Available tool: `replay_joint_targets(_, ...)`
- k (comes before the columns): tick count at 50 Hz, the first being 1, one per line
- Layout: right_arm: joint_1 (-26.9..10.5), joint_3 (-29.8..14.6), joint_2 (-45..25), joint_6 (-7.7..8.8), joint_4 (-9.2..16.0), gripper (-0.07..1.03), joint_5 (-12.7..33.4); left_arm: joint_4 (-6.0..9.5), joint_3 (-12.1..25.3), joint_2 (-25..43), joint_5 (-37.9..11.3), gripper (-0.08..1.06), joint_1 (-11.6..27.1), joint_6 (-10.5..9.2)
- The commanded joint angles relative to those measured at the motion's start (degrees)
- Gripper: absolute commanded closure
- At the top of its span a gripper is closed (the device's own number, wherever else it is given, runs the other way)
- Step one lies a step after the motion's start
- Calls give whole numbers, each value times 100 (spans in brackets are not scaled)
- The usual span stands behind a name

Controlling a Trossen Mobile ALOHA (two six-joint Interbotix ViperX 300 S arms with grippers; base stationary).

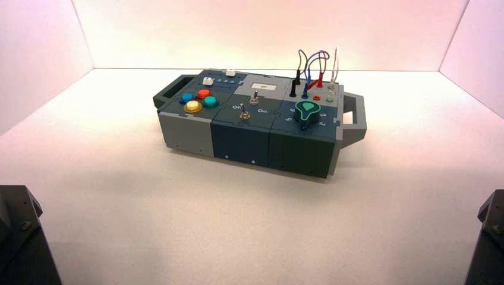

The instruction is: Insert the red wire.

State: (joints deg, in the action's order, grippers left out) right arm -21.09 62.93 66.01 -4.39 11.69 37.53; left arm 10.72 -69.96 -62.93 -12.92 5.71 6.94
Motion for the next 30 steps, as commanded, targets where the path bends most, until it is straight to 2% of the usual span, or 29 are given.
replay_joint_targets(1,-264,-264,-448,0,457,95,-114,9,185,88,18,101,-26,0)
replay_joint_targets(5,-325,-290,-738,0,765,91,-149,9,185,132,18,101,-26,0)
replay_joint_targets(12,-352,-334,-1283,26,1239,77,-149,9,185,185,18,101,-26,0)
replay_joint_targets(16,-422,-369,-1573,44,1450,76,-158,9,202,229,18,101,-26,0)
replay_joint_targets(20,-510,-413,-1811,70,1547,75,-158,9,202,290,18,101,-26,0)
replay_joint_targets(24,-554,-448,-1986,70,1617,70,-211,9,220,343,18,101,-26,9)
replay_joint_targets(30,-571,-492,-2232,70,1644,66,-246,9,229,396,18,101,-18,0)
